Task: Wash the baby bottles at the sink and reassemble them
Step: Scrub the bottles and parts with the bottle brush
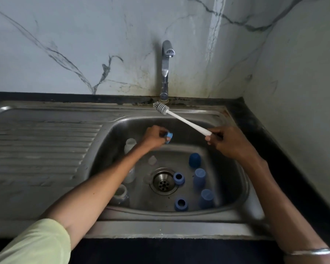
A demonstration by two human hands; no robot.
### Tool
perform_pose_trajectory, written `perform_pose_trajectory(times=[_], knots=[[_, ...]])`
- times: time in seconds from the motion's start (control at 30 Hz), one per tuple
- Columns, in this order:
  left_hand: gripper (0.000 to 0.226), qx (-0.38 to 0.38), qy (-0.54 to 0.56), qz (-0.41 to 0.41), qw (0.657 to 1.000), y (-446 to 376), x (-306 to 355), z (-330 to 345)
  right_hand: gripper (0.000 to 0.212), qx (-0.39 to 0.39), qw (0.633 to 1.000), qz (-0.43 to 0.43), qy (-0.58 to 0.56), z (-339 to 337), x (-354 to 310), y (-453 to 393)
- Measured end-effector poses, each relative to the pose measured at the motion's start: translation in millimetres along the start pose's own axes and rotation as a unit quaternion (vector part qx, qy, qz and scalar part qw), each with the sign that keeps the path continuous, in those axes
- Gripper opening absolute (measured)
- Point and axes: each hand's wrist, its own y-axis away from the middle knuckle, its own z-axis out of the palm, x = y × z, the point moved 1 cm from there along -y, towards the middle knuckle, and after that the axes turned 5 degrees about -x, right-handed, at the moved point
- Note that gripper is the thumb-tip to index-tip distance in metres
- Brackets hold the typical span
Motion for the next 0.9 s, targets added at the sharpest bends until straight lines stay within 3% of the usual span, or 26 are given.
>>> perform_pose_trajectory(times=[0.07,0.17,0.37,0.43,0.57,0.8,0.9], knots=[[0.032,0.033,0.107,-0.02,0.993,7,-3,-23,0.015,0.01,1.0,-0.013,0.022,-4,0,2],[0.029,0.077,0.286,-0.044,0.954,30,-10,-53,0.015,0.008,0.999,-0.017,0.033,-8,-3,7],[0.022,0.115,0.551,-0.069,0.824,88,-31,-98,0.026,-0.038,0.998,-0.046,0.034,-6,-20,16],[0.021,0.112,0.584,-0.068,0.801,99,-33,-103,0.034,-0.05,0.997,-0.044,0.046,-3,-28,21],[0.019,0.109,0.563,-0.051,0.818,107,-33,-101,0.037,-0.054,0.995,-0.056,0.059,5,-36,25],[0.024,0.085,0.448,-0.008,0.89,100,-30,-96,0.035,-0.019,0.996,-0.056,0.061,14,-34,19],[0.026,0.077,0.418,0.012,0.905,95,-35,-96,0.035,-0.027,0.997,-0.043,0.065,19,-33,18]])
